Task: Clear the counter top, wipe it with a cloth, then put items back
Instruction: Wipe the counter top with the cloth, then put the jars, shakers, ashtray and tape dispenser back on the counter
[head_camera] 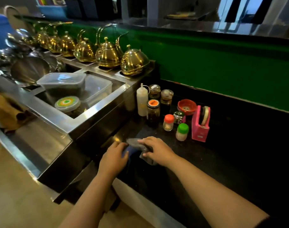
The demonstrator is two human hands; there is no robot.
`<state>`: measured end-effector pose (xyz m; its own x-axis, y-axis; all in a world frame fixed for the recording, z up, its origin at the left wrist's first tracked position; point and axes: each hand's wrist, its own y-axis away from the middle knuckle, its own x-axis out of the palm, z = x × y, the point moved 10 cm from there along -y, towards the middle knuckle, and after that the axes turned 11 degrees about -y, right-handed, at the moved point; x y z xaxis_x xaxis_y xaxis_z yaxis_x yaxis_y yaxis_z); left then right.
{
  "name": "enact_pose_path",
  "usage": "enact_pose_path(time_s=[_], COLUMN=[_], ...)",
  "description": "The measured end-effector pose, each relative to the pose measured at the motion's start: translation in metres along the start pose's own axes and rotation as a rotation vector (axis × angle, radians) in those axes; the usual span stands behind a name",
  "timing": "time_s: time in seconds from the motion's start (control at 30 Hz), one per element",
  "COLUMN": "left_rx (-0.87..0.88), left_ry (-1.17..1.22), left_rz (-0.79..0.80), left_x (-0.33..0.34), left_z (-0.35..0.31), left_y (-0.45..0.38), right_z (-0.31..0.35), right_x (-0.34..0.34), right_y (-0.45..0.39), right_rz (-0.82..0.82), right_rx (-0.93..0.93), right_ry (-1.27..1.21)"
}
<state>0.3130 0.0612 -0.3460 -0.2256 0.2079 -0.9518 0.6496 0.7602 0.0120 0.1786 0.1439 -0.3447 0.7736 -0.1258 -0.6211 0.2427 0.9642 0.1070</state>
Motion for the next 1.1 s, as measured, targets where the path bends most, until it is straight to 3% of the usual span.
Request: enact_pose_path(time_s=[0.17, 0.27, 0.43, 0.6, 0.7, 0.8, 0.97, 1.1], left_rx=[-0.213, -0.234, -0.11, 0.089, 0.167, 0.182, 0.177, 0.307], left_ry=[0.063, 0.063, 0.013, 0.095, 0.012, -0.121, -0.309, -0.21], left_rz=[-0.105, -0.142, -0.128, 0.14, 0.198, 0.186, 0.008, 0.174], left_x=[-0.011, -0.012, 0.001, 0.044, 0.054, 0.053, 0.029, 0.049], left_z=[0.045, 0.054, 0.042, 0.026, 0.023, 0.024, 0.021, 0.014], left_y=[-0.014, -0.022, -0.034, -0.044, -0.04, -0.036, -0.031, -0.039], right_z=[0.021, 0.022, 0.01, -0.009, -0.015, -0.017, -0.019, -0.027], right_x=[0.02, 0.03, 0.049, 0.049, 0.04, 0.038, 0.051, 0.068], right_y=[-0.058, -0.076, -0.063, -0.036, -0.029, -0.029, -0.018, -0.012], right_rz=[0.057, 0.097, 0.04, -0.157, -0.225, -0.168, -0.061, -0.046], right_rx=[-0.18, -0.233, -0.272, -0.088, -0.044, -0.066, -0.061, 0.032], right_ry=[0.118, 0.24, 0.421, 0.317, 0.265, 0.255, 0.256, 0.18])
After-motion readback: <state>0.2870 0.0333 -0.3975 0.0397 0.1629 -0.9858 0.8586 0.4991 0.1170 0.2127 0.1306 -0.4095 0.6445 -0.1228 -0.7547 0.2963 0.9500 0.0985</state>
